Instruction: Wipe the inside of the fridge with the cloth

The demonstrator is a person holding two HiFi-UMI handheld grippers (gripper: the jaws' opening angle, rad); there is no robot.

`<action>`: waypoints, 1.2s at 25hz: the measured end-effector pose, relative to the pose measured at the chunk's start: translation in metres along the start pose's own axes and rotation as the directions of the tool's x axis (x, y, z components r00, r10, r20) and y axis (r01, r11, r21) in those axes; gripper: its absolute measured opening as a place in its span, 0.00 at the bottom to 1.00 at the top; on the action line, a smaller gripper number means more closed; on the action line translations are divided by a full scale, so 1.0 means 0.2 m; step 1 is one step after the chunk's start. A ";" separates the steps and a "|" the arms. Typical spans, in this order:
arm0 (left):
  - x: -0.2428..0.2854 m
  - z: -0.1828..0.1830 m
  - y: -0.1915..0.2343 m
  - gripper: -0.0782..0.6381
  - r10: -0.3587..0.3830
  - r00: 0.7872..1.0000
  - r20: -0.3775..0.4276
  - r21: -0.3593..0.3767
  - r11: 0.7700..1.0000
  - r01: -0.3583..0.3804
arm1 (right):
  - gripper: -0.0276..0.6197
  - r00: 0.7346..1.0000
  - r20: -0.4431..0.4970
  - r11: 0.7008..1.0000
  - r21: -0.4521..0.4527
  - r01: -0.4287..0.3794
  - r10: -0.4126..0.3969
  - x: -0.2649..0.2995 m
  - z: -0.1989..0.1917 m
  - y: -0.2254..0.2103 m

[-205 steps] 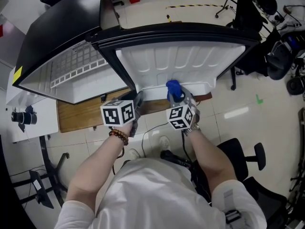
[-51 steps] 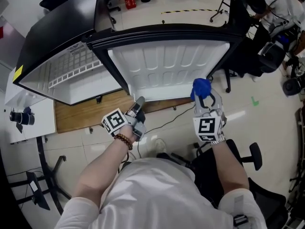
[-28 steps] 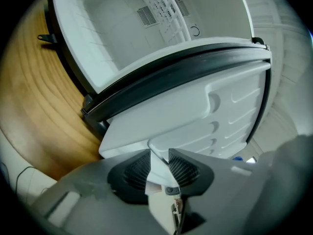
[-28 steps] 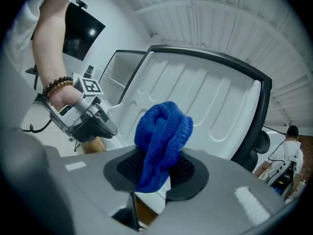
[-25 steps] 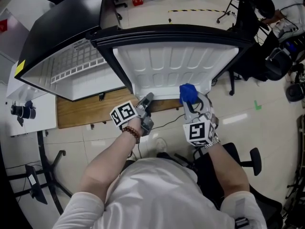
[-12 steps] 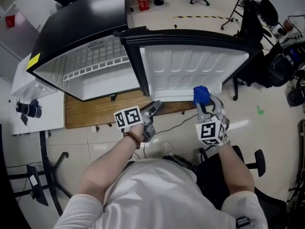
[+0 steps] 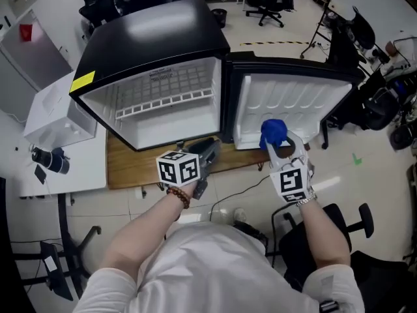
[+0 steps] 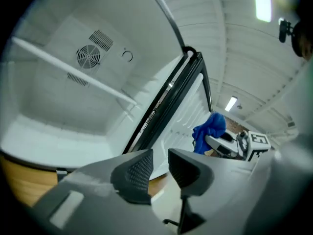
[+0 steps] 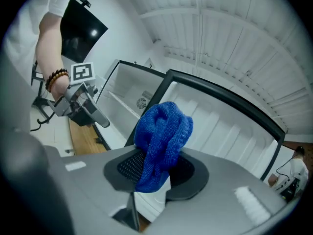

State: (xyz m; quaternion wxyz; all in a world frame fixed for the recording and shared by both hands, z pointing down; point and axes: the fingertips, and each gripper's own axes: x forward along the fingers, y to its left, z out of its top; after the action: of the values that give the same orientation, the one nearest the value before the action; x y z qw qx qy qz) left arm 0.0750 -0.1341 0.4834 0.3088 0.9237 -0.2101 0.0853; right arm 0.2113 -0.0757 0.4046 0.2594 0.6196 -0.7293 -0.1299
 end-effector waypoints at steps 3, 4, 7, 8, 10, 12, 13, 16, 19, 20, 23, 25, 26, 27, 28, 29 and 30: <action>-0.13 0.11 0.00 0.21 0.017 1.000 0.011 0.141 0.990 -0.019 | 0.22 0.999 0.028 0.998 0.052 -0.028 0.027 0.03 0.15 0.09; -0.18 0.14 0.00 0.19 0.022 1.000 0.014 0.179 0.983 -0.025 | 0.22 0.999 0.035 0.997 0.068 -0.043 0.040 0.04 0.20 0.12; -0.31 0.23 -0.03 0.13 0.033 0.999 0.039 0.268 0.962 -0.042 | 0.22 0.993 0.065 0.991 0.085 -0.100 0.094 0.06 0.35 0.22; -0.34 0.26 -0.04 0.12 0.038 0.998 0.051 0.292 0.955 -0.051 | 0.22 0.990 0.078 0.989 0.080 -0.121 0.114 0.07 0.39 0.25; -0.41 0.29 -0.07 0.12 0.051 0.996 0.071 0.334 0.940 -0.072 | 0.22 0.982 0.104 0.984 0.071 -0.164 0.156 0.07 0.48 0.30; -0.46 0.30 -0.11 0.12 0.070 0.994 0.088 0.371 0.924 -0.098 | 0.22 0.971 0.133 0.976 0.066 -0.209 0.199 0.06 0.55 0.35; -0.48 0.31 -0.14 0.12 0.082 0.992 0.098 0.384 0.916 -0.114 | 0.22 0.964 0.148 0.971 0.065 -0.231 0.220 0.05 0.58 0.36; -0.55 0.32 -0.22 0.12 0.116 0.983 0.140 0.393 0.905 -0.163 | 0.22 0.941 0.194 0.953 0.067 -0.295 0.277 0.01 0.66 0.40; -0.61 0.31 -0.29 0.12 0.156 0.970 0.184 0.383 0.898 -0.217 | 0.22 0.918 0.232 0.933 0.085 -0.348 0.321 -0.07 0.71 0.43; -0.63 0.31 -0.31 0.12 0.172 0.965 0.198 0.378 0.895 -0.237 | 0.22 0.912 0.245 0.927 0.097 -0.362 0.330 -0.10 0.72 0.45; -0.70 0.28 -0.38 0.12 0.214 0.949 0.231 0.367 0.885 -0.288 | 0.22 0.898 0.279 0.907 0.153 -0.391 0.340 -0.20 0.73 0.47; -0.73 0.25 -0.43 0.12 0.240 0.939 0.246 0.361 0.876 -0.319 | 0.22 0.889 0.293 0.896 0.170 -0.411 0.352 -0.26 0.72 0.51; -0.75 0.24 -0.44 0.12 0.254 0.934 0.253 0.359 0.871 -0.334 | 0.22 0.883 0.299 0.890 0.172 -0.422 0.361 -0.29 0.72 0.53; -0.76 0.23 -0.46 0.11 0.267 0.928 0.259 0.359 0.866 -0.349 | 0.22 0.878 0.304 0.885 0.173 -0.433 0.370 -0.31 0.71 0.55; -0.78 0.21 -0.48 0.11 0.277 0.924 0.264 0.359 0.861 -0.361 | 0.22 0.873 0.308 0.880 0.174 -0.441 0.377 -0.32 0.71 0.57; -0.79 0.20 -0.49 0.11 0.285 0.921 0.267 0.361 0.856 -0.369 | 0.22 0.871 0.311 0.878 0.176 -0.445 0.379 -0.33 0.71 0.59; -0.79 0.19 -0.51 0.11 0.290 0.919 0.268 0.365 0.852 -0.375 | 0.22 0.871 0.312 0.876 0.180 -0.447 0.380 -0.34 0.70 0.60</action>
State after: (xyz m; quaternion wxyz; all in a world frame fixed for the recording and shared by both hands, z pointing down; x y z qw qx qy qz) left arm -0.0214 -0.0310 0.3534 0.0662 0.9207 -0.3752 0.0850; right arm 0.0417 -0.0036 0.3346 0.1017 0.4520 -0.8841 -0.0615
